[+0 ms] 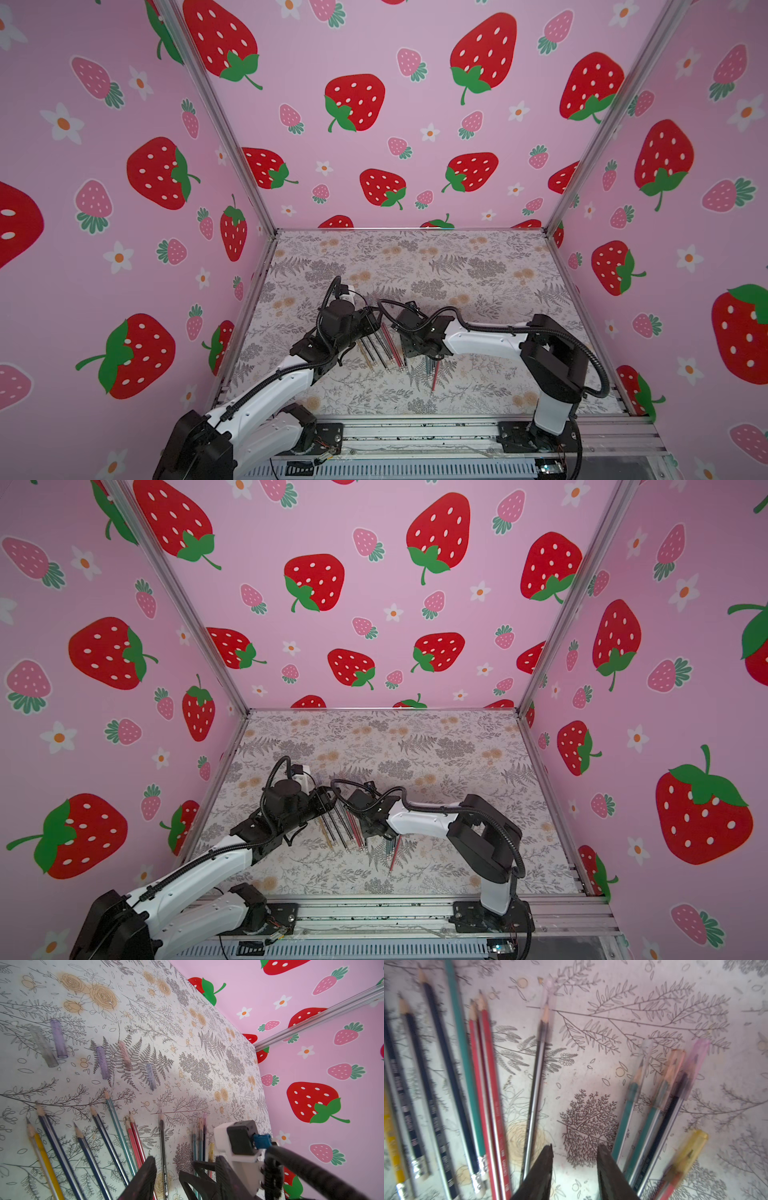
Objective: Remove the protective cover of the pencils
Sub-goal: Pick up the pencil from the center of the board.
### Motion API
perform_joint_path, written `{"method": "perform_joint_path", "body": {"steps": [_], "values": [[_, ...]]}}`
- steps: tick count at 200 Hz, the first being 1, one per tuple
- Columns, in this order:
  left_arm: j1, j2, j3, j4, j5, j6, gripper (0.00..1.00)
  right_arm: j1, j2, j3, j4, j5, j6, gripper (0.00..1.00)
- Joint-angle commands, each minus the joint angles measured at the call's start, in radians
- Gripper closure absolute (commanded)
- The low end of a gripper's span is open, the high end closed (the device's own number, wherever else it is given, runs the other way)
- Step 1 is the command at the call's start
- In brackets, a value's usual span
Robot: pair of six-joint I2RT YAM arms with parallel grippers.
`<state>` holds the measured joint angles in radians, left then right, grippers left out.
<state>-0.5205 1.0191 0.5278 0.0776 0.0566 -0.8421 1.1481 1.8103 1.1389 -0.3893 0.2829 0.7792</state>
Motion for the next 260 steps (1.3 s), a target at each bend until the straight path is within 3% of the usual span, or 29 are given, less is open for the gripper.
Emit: {"method": "perform_joint_path", "body": {"steps": [1, 61, 93, 198, 224, 260], "values": [[0.011, -0.009, -0.022, 0.013, 0.006, -0.009, 0.5, 0.025, -0.006, 0.02, 0.014, 0.016, -0.019, 0.6], [0.039, -0.025, -0.038, 0.013, 0.029, -0.013, 0.5, 0.025, 0.133, 0.126, -0.046, 0.006, -0.003, 0.61], [0.058, -0.046, -0.055, 0.012, 0.039, -0.017, 0.5, 0.022, 0.177, 0.166, -0.109, 0.045, 0.033, 0.67], [0.108, -0.114, -0.094, 0.008, 0.061, -0.024, 0.49, 0.016, 0.195, 0.153, -0.104, 0.046, 0.078, 0.8], [0.124, -0.132, -0.115, 0.059, 0.058, -0.025, 0.45, 0.01, 0.183, 0.125, -0.083, 0.017, 0.078, 0.91], [0.15, -0.129, -0.055, 0.031, 0.0, -0.018, 0.41, 0.01, 0.115, 0.065, -0.048, -0.009, 0.059, 0.93]]}}
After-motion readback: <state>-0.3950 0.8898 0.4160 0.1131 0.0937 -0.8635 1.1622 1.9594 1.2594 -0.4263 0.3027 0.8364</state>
